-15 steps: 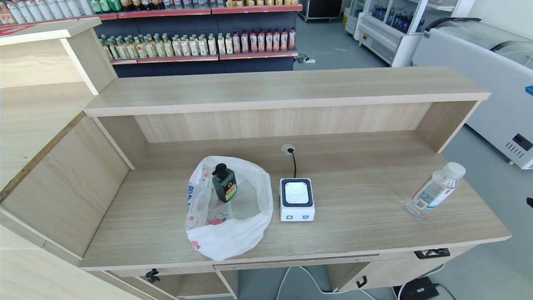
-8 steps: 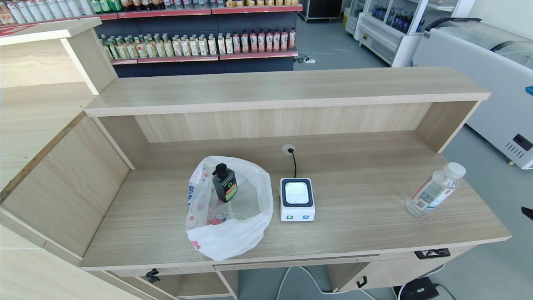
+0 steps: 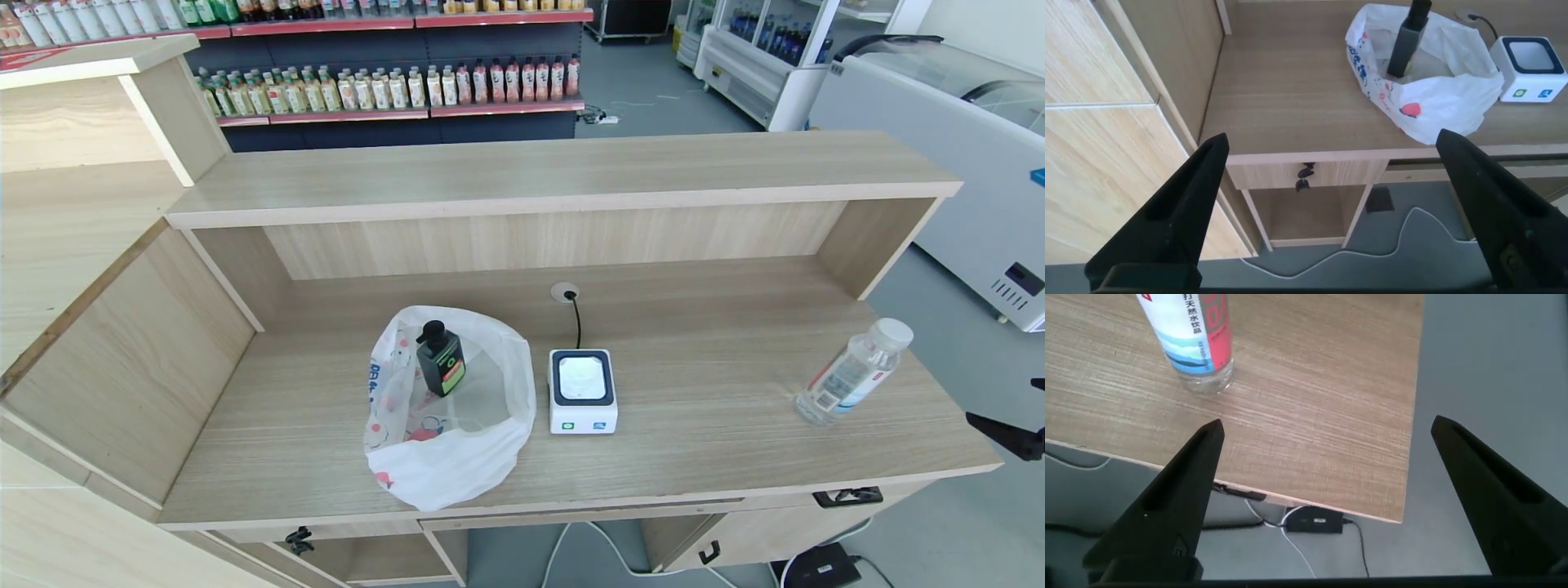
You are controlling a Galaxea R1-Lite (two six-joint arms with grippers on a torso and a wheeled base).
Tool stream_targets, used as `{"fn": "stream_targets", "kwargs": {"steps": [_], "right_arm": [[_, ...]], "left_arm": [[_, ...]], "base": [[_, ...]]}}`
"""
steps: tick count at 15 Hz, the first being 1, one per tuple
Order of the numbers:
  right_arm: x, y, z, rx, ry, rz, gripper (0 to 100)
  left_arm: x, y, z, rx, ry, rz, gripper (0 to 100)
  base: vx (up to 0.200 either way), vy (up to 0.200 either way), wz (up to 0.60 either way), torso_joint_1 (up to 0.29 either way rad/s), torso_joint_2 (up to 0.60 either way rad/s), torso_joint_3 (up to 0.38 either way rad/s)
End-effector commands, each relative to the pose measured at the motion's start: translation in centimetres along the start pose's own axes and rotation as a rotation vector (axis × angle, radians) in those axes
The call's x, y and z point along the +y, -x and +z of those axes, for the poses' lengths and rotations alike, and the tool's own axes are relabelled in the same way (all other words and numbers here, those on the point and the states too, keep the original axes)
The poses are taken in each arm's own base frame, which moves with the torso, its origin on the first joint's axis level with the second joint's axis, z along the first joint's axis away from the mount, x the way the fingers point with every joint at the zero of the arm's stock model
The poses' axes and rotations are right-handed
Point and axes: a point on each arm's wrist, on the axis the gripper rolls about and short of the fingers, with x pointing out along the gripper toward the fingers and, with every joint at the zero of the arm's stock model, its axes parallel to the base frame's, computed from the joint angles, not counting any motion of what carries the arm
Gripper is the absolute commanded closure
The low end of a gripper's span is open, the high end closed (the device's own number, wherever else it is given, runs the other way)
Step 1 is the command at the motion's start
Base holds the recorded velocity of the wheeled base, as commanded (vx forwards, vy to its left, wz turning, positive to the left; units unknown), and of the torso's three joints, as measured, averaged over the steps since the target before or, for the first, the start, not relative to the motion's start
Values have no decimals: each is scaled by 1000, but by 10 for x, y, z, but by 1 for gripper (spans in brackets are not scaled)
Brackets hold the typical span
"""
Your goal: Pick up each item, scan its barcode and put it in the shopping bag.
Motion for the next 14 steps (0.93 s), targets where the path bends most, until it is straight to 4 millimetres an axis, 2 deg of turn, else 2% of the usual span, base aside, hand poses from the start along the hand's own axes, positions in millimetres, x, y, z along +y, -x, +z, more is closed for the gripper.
{"fn": "stream_targets", "kwargs": {"steps": [1, 5, 9, 14], "right_arm": [[4, -17, -3, -7, -4, 52, 0], [13, -46, 8, -50, 36, 129, 0], [34, -73, 11, -67, 44, 230, 0], [45, -97, 14, -85, 61, 292, 0]], "left_arm": [[0, 0, 0, 0, 0, 1, 0], [0, 0, 0, 0, 1, 1, 0], [0, 0, 0, 0, 0, 1, 0], [0, 0, 0, 0, 1, 1, 0]], "base": [[0, 0, 0, 0, 0, 0], [0, 0, 0, 0, 0, 0], [0, 0, 0, 0, 0, 0], [0, 0, 0, 0, 0, 0]]}}
